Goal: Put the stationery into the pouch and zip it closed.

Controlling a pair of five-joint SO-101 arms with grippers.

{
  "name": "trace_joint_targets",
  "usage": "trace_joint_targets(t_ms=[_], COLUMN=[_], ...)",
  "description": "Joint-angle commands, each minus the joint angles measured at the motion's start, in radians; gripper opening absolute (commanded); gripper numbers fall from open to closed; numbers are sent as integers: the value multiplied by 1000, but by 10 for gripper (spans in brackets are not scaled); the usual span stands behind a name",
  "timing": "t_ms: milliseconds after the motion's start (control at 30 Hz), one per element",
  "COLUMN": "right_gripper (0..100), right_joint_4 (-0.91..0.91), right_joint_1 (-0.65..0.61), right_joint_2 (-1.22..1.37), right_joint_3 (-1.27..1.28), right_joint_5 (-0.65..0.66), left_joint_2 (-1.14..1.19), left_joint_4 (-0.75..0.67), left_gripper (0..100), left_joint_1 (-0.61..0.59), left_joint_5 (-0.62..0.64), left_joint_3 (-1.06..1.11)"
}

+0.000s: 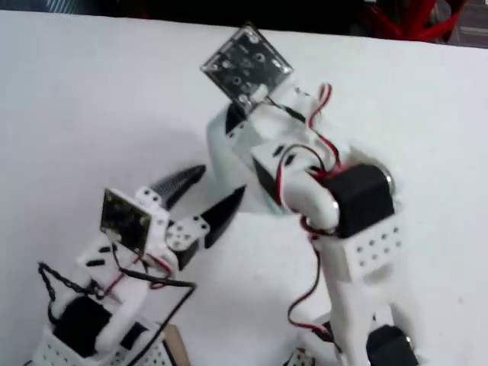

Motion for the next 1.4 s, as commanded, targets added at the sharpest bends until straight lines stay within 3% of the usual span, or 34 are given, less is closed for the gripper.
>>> trace_joint_targets(t_ms=[0, 167, 367, 467, 667, 800, 933, 1200, 1367], right_gripper=[19, 19, 19, 19, 19, 19, 19, 19, 19], right_joint_4=[51, 183, 288, 288, 288, 289, 292, 291, 289], right_joint_1=[-54, -113, -168, -231, -309, -312, -320, -438, -389], right_joint_2=[33, 45, 42, 41, 47, 45, 35, 33, 33], right_joint_3=[-124, -249, -255, -256, -255, -253, -253, -124, -175], right_joint_5=[11, 14, 121, 132, 132, 130, 129, 132, 132], left_joint_2=[-5, -5, -5, -5, -7, -56, -81, -84, -84], left_joint_4=[37, 34, 37, 44, 245, 384, 430, 410, 430], left_gripper=[233, 234, 237, 238, 306, 350, 359, 359, 359], left_joint_1=[1, -176, -377, -414, -424, -414, -415, -361, -354], left_joint_5=[5, -66, -218, -290, -697, -875, -1008, -1031, -881], left_joint_3=[-81, -153, -199, -199, -276, -394, -428, -348, -338])
